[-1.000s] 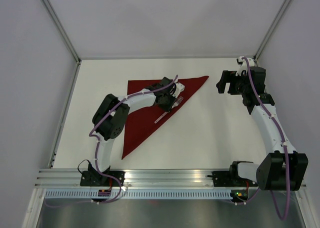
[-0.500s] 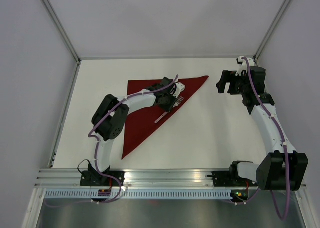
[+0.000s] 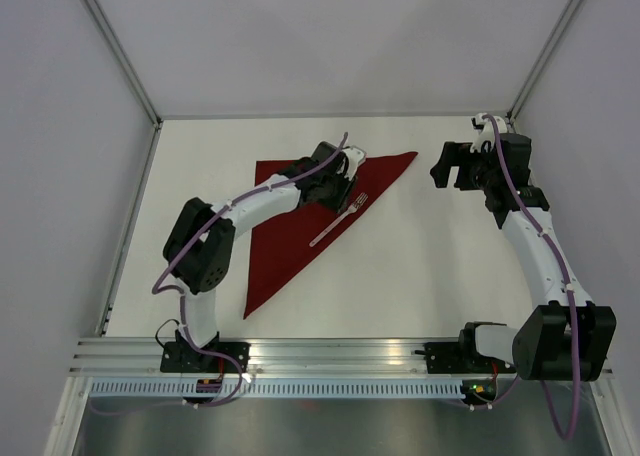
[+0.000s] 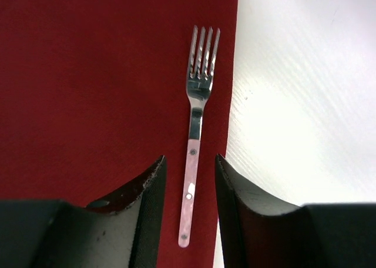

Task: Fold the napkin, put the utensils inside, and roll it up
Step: Place the knife on the napkin, then fold the napkin at the center of the board.

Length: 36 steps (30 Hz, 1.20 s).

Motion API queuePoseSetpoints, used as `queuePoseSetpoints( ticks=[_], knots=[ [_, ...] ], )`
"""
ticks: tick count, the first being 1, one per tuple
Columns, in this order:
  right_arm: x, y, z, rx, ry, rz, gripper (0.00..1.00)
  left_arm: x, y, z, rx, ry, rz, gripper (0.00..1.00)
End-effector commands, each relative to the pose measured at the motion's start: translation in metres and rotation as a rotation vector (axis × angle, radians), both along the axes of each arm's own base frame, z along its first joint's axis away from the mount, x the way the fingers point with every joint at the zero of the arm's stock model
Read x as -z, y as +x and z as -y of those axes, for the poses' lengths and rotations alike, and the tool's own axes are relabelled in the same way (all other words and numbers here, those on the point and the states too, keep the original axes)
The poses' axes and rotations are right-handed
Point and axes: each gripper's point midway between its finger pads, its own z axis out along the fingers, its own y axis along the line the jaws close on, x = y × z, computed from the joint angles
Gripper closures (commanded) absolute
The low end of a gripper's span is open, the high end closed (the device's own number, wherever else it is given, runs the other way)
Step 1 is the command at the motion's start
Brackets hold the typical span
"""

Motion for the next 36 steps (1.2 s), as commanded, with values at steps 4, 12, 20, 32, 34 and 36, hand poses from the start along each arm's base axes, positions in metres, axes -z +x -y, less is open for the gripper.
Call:
queuePoseSetpoints(
  ticks=[4, 12, 20, 32, 34, 36],
  knots=[
    [-0.019, -0.006, -0.064, -0.222, -0.001, 0.015, 0.02, -0.144, -0.006, -0.053, -0.313, -0.15, 0.206, 0.56],
    [0.005, -0.042, -0.207, -0.553, -0.129, 0.042, 0.08, -0.281, -0.098, -0.165, -0.558, -0.409, 0.419, 0.52],
    [0.055, -0.116, -0.349, -0.847, -0.318, 0.103, 0.16, -0.324, -0.16, -0.22, -0.604, -0.523, 0.477, 0.5],
    [0.104, -0.231, -0.458, -1.161, -0.482, 0.159, 0.33, -0.318, -0.166, -0.225, -0.61, -0.515, 0.465, 0.51],
    [0.115, -0.246, -0.467, -1.193, -0.508, 0.168, 0.36, -0.319, -0.167, -0.224, -0.603, -0.518, 0.467, 0.51],
    [0.126, -0.259, -0.476, -1.222, -0.529, 0.169, 0.37, -0.319, -0.168, -0.225, -0.601, -0.52, 0.468, 0.51]
  ],
)
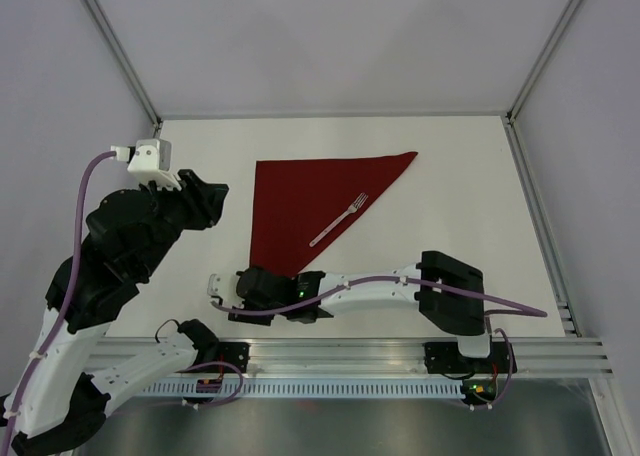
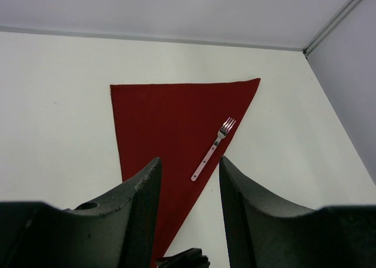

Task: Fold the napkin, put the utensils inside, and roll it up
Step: Fold the napkin at the center of the board.

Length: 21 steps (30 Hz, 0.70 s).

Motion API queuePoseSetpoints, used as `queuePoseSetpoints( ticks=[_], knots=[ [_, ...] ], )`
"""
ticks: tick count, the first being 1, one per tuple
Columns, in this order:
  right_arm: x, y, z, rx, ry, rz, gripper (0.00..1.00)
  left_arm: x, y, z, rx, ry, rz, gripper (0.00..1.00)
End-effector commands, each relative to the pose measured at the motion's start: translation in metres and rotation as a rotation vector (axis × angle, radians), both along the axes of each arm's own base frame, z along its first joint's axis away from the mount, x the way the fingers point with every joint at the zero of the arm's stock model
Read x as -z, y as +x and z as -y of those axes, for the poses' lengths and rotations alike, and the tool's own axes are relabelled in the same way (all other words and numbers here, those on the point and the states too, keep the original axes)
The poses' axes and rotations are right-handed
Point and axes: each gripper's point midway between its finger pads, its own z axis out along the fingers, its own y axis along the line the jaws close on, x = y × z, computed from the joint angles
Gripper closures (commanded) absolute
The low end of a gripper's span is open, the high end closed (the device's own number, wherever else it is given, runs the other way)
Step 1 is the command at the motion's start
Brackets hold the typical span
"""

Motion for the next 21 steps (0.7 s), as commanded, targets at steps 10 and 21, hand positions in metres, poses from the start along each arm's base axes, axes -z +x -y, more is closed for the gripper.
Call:
queuePoseSetpoints(
  ticks=[10, 21],
  knots=[
    [0.032, -0.021, -0.036, -0.049, -0.048, 0.098, 0.39, 0.001, -0.005, -0.002, 0.006, -0.012, -0.004, 0.51],
    [0.049, -0.011, -0.04, -0.024, -0.075, 0.148, 0.39, 0.004, -0.005, 0.0, 0.019, 0.002, -0.002, 0.51]
  ],
)
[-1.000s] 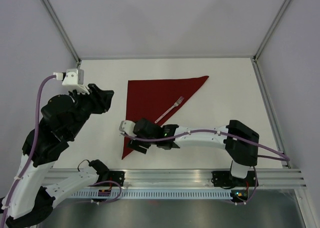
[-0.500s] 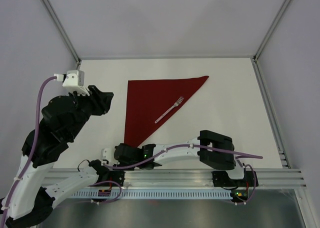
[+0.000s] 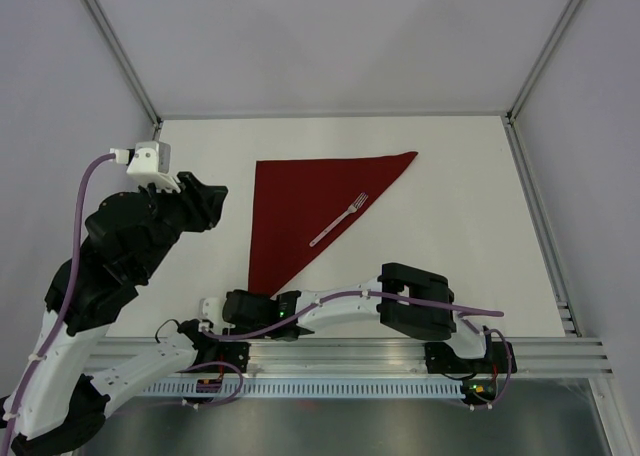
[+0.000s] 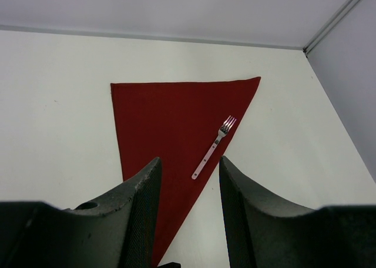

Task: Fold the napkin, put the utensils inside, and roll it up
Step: Fold the napkin at the center of the board.

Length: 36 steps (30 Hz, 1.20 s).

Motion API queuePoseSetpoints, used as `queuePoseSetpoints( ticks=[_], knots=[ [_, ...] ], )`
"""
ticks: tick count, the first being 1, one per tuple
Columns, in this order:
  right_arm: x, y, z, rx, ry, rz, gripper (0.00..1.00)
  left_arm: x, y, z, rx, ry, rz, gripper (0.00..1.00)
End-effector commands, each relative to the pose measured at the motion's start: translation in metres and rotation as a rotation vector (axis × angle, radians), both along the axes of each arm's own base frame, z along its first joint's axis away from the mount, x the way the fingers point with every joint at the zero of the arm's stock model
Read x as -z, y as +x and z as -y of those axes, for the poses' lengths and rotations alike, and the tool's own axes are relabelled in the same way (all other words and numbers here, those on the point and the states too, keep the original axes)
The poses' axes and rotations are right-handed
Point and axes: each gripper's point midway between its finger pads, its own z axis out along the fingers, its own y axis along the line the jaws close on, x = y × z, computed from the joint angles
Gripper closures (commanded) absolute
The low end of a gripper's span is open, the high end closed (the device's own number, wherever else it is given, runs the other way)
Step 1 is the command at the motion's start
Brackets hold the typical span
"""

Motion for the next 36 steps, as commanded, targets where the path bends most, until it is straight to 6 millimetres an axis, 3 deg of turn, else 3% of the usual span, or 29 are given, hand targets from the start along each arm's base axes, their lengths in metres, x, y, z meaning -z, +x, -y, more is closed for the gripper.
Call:
queuePoseSetpoints(
  ticks=[1, 5, 11, 17, 21, 28, 36],
  knots=[
    [-0.013, 0.01, -0.013, 0.021, 0.037, 0.055, 0.39, 0.002, -0.002, 0.001, 0.016, 0.003, -0.003, 0.51],
    [-0.001, 0.012, -0.011, 0.029, 0.014, 0.066, 0.39, 0.004, -0.002, 0.003, 0.023, 0.005, -0.009, 0.51],
    [0.0, 0.013, -0.011, 0.028, 0.015, 0.073, 0.4, 0.009, 0.0, 0.006, 0.027, 0.006, -0.018, 0.51],
    [0.002, 0.016, -0.009, 0.027, 0.002, 0.087, 0.57, 0.011, 0.001, 0.009, 0.036, 0.004, -0.019, 0.51],
    [-0.002, 0.019, -0.01, 0.036, 0.006, 0.102, 0.78, 0.011, 0.003, 0.012, 0.047, 0.006, -0.023, 0.52],
    [-0.026, 0.032, -0.016, 0.063, 0.046, 0.12, 0.87, 0.012, 0.004, 0.011, 0.038, 0.01, -0.021, 0.52],
    [-0.07, 0.069, -0.012, 0.172, 0.134, 0.07, 0.91, 0.007, 0.007, 0.014, 0.042, 0.003, -0.005, 0.52]
  ],
)
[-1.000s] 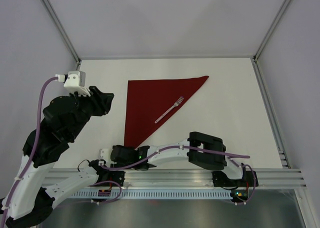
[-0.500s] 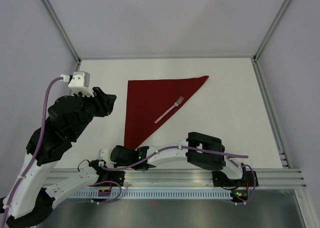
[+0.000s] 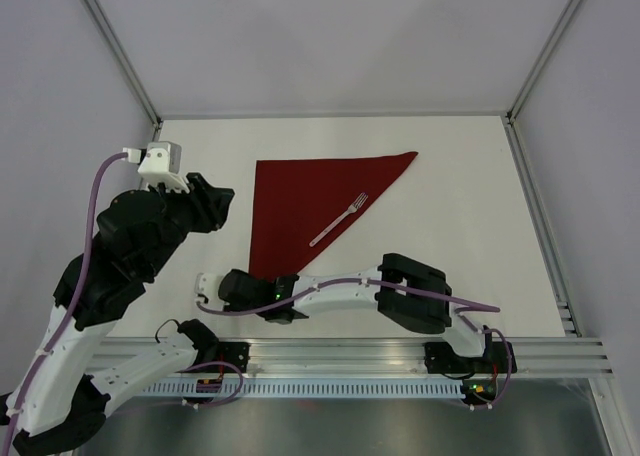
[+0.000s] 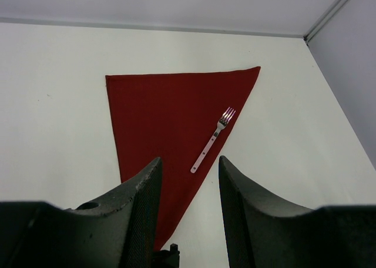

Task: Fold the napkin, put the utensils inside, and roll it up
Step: Fold the napkin at the center of the board.

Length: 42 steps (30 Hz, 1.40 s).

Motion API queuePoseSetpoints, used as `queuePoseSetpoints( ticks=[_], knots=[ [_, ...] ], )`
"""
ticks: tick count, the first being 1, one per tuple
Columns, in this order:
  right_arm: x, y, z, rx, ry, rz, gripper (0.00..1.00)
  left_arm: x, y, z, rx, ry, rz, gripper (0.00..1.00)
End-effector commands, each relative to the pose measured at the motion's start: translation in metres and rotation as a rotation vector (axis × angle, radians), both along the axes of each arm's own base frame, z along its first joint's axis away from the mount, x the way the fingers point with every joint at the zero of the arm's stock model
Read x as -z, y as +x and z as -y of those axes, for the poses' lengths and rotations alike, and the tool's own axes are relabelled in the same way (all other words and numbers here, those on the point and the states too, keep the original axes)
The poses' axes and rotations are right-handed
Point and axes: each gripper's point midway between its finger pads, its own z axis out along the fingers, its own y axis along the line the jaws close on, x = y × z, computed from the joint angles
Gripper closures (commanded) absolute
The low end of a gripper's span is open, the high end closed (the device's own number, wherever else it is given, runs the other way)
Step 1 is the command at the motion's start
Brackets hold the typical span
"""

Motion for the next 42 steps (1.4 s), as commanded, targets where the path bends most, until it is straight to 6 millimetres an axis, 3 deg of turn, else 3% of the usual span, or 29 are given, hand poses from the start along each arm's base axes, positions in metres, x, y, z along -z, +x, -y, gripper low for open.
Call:
queuePoseSetpoints(
  ticks=[1, 6, 9, 12, 16, 18, 19, 25, 28, 34, 42],
  knots=[
    [-0.056, 0.029, -0.002, 0.093, 0.11, -0.004, 0.91, -0.006, 0.005, 0.007, 0.019, -0.011, 0.021, 0.52],
    [-0.077, 0.067, 0.017, 0.199, 0.153, -0.021, 0.92, -0.01, 0.008, 0.013, 0.036, -0.014, 0.028, 0.52],
    [-0.087, 0.091, 0.032, 0.265, 0.173, -0.03, 0.99, -0.013, 0.01, 0.016, 0.048, -0.013, 0.035, 0.52],
    [-0.096, 0.12, 0.055, 0.335, 0.182, -0.038, 1.0, -0.017, 0.01, 0.019, 0.062, -0.009, 0.042, 0.52],
    [-0.112, 0.172, 0.103, 0.46, 0.216, -0.028, 1.0, -0.019, 0.009, 0.019, 0.073, -0.001, 0.052, 0.52],
    [-0.112, 0.189, 0.122, 0.505, 0.214, -0.021, 1.0, -0.019, 0.009, 0.019, 0.079, 0.004, 0.054, 0.52],
    [-0.119, 0.208, 0.141, 0.553, 0.228, -0.011, 1.0, -0.019, 0.009, 0.02, 0.082, 0.005, 0.054, 0.52],
    [-0.121, 0.263, 0.211, 0.708, 0.241, 0.017, 1.0, -0.015, 0.011, 0.029, 0.115, 0.013, 0.043, 0.52],
    [-0.11, 0.279, 0.234, 0.761, 0.222, 0.011, 1.0, -0.014, 0.013, 0.034, 0.131, 0.015, 0.037, 0.52],
    [-0.084, 0.291, 0.266, 0.827, 0.178, 0.005, 0.99, -0.012, 0.014, 0.037, 0.146, 0.022, 0.033, 0.52],
    [-0.067, 0.293, 0.292, 0.869, 0.13, -0.004, 1.0, -0.004, 0.019, 0.044, 0.16, 0.031, 0.017, 0.52]
  ],
)
